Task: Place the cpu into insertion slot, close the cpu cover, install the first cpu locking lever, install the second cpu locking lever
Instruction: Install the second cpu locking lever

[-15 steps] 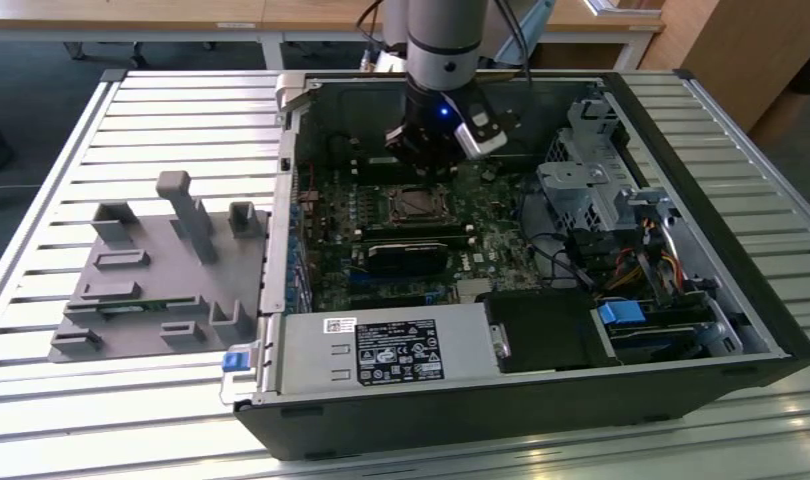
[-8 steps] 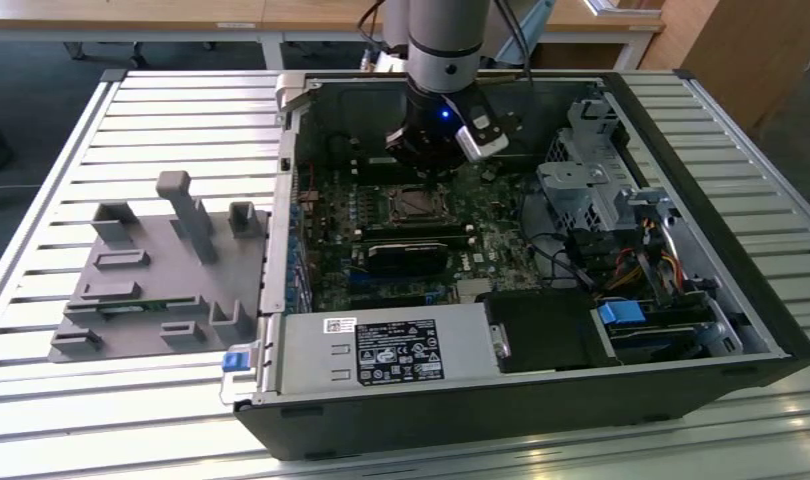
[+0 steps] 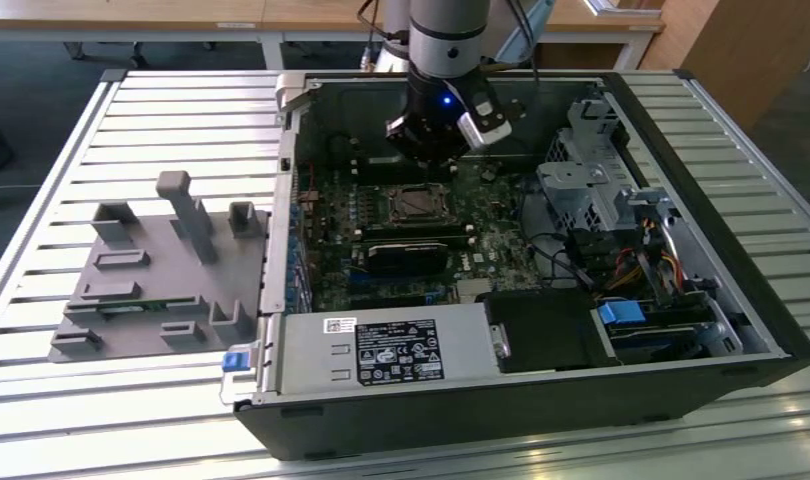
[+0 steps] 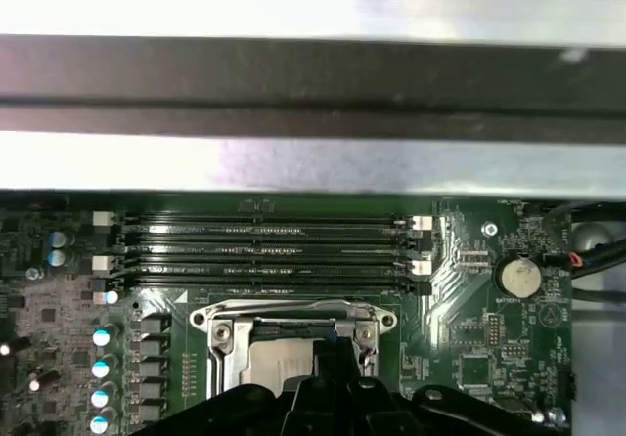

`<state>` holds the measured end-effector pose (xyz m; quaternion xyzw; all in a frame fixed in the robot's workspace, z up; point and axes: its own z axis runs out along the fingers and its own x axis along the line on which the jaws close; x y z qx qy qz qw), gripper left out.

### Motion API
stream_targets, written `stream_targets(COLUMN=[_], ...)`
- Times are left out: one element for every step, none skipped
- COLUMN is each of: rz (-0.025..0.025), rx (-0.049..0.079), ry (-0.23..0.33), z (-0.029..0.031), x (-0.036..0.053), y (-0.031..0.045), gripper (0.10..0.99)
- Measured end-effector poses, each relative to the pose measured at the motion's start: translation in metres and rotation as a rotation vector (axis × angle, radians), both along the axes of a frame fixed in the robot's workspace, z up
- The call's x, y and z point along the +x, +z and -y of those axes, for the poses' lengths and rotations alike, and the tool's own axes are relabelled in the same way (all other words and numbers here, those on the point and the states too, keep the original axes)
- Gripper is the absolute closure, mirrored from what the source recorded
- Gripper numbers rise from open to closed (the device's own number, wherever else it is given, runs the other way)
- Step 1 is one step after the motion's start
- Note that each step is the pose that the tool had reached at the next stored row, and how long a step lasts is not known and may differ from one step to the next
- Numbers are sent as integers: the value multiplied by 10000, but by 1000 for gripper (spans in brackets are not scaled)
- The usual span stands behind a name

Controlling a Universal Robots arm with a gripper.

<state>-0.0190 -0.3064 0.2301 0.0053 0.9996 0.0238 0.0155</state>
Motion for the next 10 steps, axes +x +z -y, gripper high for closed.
stream_targets(rz=[0, 1, 0, 1, 0, -1, -1, -2, -2, -2], rx=[2, 2, 2, 2, 1, 1, 2, 0, 2, 3], ry=[-1, -3, -7, -11, -18, -21, -25, -30, -33, -36], z=[4, 13, 26, 43, 88, 117, 147, 176, 205, 233], x=[0, 0, 0, 0, 0, 0, 0, 0, 0, 0], y=[3, 3, 3, 3, 3, 3, 2, 2, 0, -1], gripper=[980, 980, 980, 980, 980, 980, 980, 980, 980, 980])
